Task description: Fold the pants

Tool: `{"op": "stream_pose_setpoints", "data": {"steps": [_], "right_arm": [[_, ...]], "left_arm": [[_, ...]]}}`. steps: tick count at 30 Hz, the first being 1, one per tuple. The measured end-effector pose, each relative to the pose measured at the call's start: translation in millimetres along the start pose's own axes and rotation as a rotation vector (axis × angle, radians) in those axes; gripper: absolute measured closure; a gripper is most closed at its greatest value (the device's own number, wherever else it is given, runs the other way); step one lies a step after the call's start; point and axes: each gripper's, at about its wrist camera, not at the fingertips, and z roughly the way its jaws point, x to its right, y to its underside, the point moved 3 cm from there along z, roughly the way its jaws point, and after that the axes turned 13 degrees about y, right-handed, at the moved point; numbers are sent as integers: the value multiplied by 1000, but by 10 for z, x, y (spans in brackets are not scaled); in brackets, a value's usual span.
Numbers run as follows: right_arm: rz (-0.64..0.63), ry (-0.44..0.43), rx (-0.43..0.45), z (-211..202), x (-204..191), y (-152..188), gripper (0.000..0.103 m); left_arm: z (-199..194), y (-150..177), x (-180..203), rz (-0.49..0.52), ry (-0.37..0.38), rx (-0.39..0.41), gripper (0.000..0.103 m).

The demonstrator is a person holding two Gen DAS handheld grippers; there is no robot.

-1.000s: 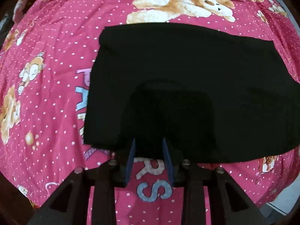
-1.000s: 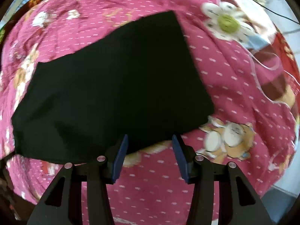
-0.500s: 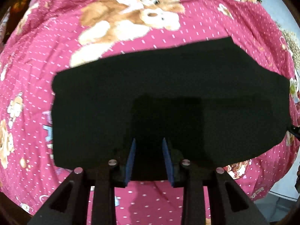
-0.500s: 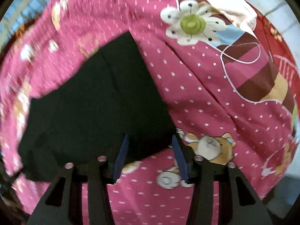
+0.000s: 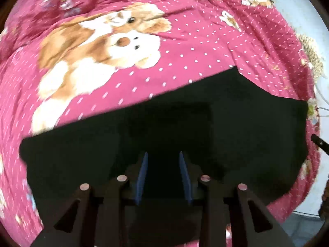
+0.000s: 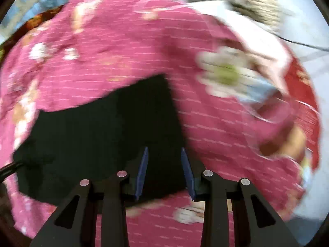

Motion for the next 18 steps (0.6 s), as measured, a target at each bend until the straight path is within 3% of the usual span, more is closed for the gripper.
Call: {"op": "stream_pose_setpoints", "data": {"steps": [3, 8, 12, 15, 18], "right_arm": [[-94, -93, -21, 88, -466, -59, 69], [-189, -131, -52, 346, -975, -204, 69], [-261, -189, -36, 349, -1231, -267, 69], [-327, -180, -44, 433, -1428, -289, 69], [-331, -131, -39, 581, -1528, -421, 69]], "left_arm": [[130, -205, -39, 8, -23, 3, 69], [114, -367, -60, -12, -1, -6, 69], [-30, -415, 224, 32, 93, 32, 69], [53, -543, 506, 100, 140, 31, 69], [208, -719, 597, 126, 112, 30, 69]]}}
